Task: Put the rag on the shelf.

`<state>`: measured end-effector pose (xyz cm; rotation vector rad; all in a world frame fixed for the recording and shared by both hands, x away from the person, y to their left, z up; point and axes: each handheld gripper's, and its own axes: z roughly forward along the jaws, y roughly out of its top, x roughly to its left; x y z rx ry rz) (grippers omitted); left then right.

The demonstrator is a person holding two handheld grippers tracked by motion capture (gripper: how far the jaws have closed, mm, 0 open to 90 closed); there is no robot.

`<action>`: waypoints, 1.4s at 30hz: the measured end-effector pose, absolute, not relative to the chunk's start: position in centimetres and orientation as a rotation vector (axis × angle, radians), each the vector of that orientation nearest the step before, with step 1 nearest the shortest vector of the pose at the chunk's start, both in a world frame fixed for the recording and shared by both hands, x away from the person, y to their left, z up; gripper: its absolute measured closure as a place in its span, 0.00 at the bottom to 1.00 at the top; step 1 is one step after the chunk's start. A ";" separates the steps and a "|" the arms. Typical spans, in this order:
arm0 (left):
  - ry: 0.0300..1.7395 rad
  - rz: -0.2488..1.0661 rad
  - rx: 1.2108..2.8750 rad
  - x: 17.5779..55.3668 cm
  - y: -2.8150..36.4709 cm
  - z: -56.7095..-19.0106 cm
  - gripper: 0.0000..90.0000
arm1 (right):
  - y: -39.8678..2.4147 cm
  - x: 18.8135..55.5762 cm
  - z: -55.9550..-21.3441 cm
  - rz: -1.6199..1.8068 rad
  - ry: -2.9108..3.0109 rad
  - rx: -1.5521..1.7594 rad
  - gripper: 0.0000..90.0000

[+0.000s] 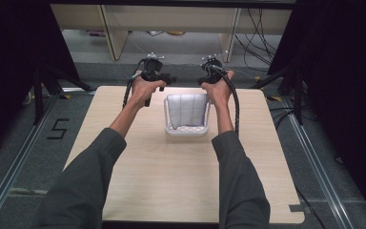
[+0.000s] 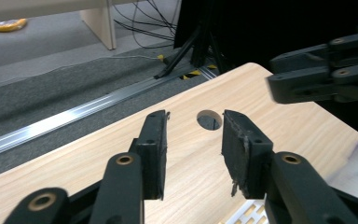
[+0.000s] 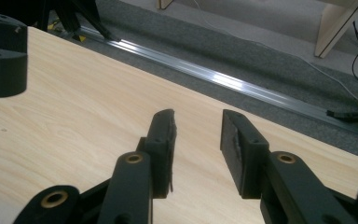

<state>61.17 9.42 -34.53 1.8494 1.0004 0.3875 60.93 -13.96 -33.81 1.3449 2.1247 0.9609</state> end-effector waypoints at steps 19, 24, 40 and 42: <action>1.026 0.361 1.847 60.0 11.3 -34.7 0.51 | -16.7 59.4 -32.1 1.003 2.094 1.363 0.65; 1.036 0.370 1.853 59.6 12.1 -34.5 0.49 | -16.8 59.0 -32.3 1.022 2.093 1.385 0.63; 1.030 0.313 1.856 57.6 14.8 -34.9 0.39 | -18.0 56.9 -31.6 1.124 2.068 1.369 0.40; 1.020 0.309 1.867 57.0 15.0 -35.0 0.38 | -18.0 56.6 -31.6 1.117 2.076 1.393 0.39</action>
